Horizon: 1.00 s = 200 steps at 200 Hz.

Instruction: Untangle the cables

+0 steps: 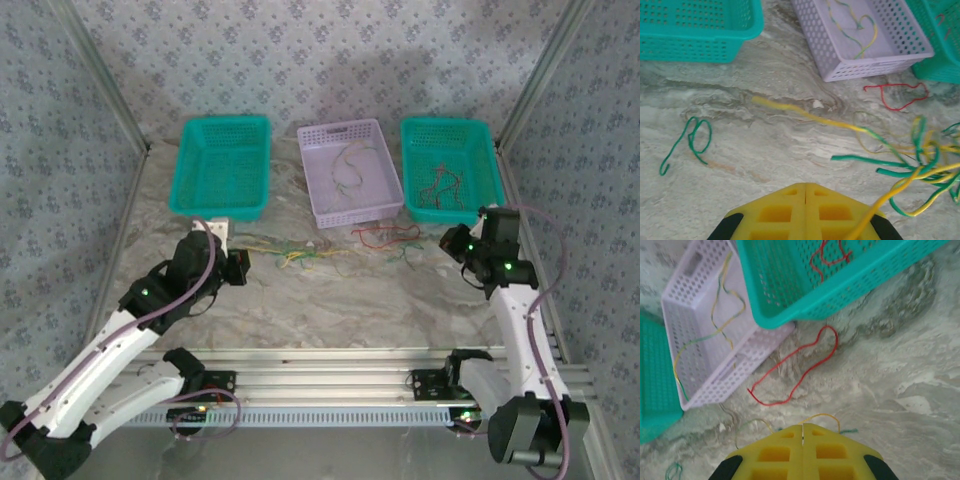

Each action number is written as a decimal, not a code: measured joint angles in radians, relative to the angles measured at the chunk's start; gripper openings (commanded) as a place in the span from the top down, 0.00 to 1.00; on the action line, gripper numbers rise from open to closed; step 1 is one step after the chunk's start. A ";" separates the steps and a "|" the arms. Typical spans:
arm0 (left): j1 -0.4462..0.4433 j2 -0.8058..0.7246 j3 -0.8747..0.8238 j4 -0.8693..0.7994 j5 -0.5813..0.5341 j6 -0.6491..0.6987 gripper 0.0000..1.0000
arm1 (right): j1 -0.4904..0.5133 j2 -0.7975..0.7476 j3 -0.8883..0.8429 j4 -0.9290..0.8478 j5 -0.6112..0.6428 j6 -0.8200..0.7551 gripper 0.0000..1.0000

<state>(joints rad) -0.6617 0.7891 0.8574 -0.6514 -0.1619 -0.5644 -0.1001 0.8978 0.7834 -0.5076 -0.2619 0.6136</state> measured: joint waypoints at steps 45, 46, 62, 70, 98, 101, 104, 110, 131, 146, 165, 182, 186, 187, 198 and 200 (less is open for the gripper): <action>0.017 0.051 0.019 -0.038 -0.027 0.000 1.00 | 0.010 0.016 0.013 0.017 -0.026 0.008 1.00; 0.019 0.051 0.022 -0.038 -0.029 0.000 1.00 | 0.010 0.018 0.013 0.017 -0.027 0.007 1.00; 0.036 0.051 0.055 -0.048 -0.037 0.002 1.00 | 0.027 0.043 0.012 0.015 -0.036 0.003 1.00; 0.042 0.051 0.077 -0.050 -0.039 0.006 1.00 | 0.040 0.048 0.012 0.016 -0.037 -0.001 1.00; 0.053 0.055 0.166 -0.060 -0.056 0.024 1.00 | 0.121 0.084 0.012 0.013 -0.012 -0.031 1.00; 0.053 0.056 0.176 -0.061 -0.057 0.026 1.00 | 0.129 0.089 0.012 0.013 -0.009 -0.037 0.98; 0.053 0.058 0.185 -0.061 -0.058 0.029 1.00 | 0.137 0.095 0.012 0.011 -0.005 -0.041 0.95; 0.053 0.062 0.205 -0.064 -0.061 0.034 1.00 | 0.154 0.104 0.012 0.010 0.006 -0.050 0.83; 0.054 0.073 0.259 -0.079 -0.058 0.048 1.00 | 0.188 0.144 0.012 0.009 0.012 -0.085 0.53; 0.054 0.082 0.282 -0.089 -0.047 0.052 1.00 | 0.209 0.157 0.010 0.010 0.013 -0.110 0.39; 0.054 0.097 0.299 -0.102 -0.023 0.053 1.00 | 0.265 0.136 0.007 0.025 0.013 -0.127 0.28; 0.054 0.119 0.311 -0.113 0.008 0.053 1.00 | 0.338 0.111 0.011 0.058 0.007 -0.142 0.27; 0.054 0.124 0.313 -0.113 0.018 0.053 1.00 | 0.359 0.110 0.014 0.066 0.005 -0.147 0.27; 0.054 0.125 0.314 -0.112 0.018 0.053 1.00 | 0.362 0.110 0.016 0.068 0.003 -0.148 0.27; 0.054 0.139 0.316 -0.112 0.041 0.052 1.00 | 0.432 0.127 0.040 0.090 -0.006 -0.164 0.27; 0.054 0.143 0.317 -0.112 0.044 0.052 1.00 | 0.441 0.130 0.044 0.091 -0.008 -0.166 0.27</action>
<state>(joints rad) -0.6075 0.9318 1.1740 -0.7635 -0.1177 -0.5121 0.3405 1.0279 0.8272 -0.4168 -0.2699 0.4480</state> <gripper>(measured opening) 0.071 0.726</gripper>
